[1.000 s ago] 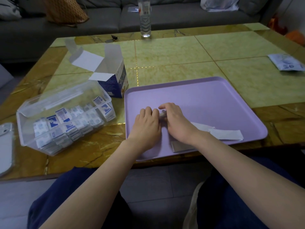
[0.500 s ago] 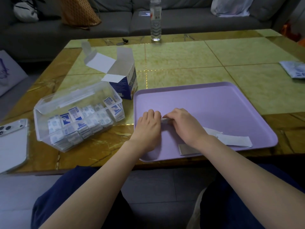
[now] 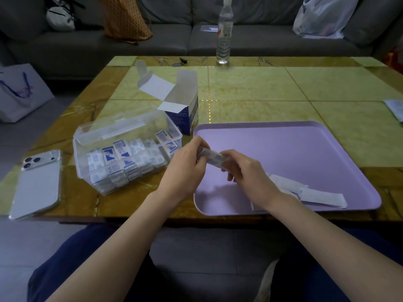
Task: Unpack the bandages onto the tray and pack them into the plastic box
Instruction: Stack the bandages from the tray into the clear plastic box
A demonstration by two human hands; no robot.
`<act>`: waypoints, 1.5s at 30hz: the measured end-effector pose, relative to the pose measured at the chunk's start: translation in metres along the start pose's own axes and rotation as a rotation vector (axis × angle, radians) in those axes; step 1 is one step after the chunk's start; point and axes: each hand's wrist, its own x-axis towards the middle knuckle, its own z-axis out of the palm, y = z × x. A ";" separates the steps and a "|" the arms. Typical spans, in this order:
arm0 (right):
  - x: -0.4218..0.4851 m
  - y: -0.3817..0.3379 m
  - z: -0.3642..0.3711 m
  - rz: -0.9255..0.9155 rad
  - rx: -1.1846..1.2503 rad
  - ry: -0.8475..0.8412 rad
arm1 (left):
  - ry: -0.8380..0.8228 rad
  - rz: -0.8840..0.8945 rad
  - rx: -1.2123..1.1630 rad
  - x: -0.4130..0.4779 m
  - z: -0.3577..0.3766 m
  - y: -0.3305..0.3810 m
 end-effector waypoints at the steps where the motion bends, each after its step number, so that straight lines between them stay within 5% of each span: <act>1: 0.004 -0.004 0.002 -0.024 -0.008 0.009 | 0.012 -0.010 -0.003 0.000 -0.006 -0.002; 10: 0.042 -0.056 0.018 -0.219 0.012 0.140 | 0.209 -0.061 -0.337 -0.015 -0.059 -0.009; 18: 0.064 -0.122 0.037 -0.268 -0.046 -0.054 | 0.378 -0.103 -0.379 -0.037 -0.105 -0.030; 28: 0.086 -0.172 0.054 -0.345 -0.102 -0.097 | 0.427 -0.061 -0.284 -0.044 -0.142 -0.035; 40: 0.116 -0.197 0.081 -0.139 -0.198 -0.167 | 0.472 -0.137 -0.076 -0.037 -0.170 -0.070; 45: 0.133 -0.176 0.095 0.087 -0.212 -0.218 | 0.346 -0.350 0.118 -0.051 -0.172 -0.097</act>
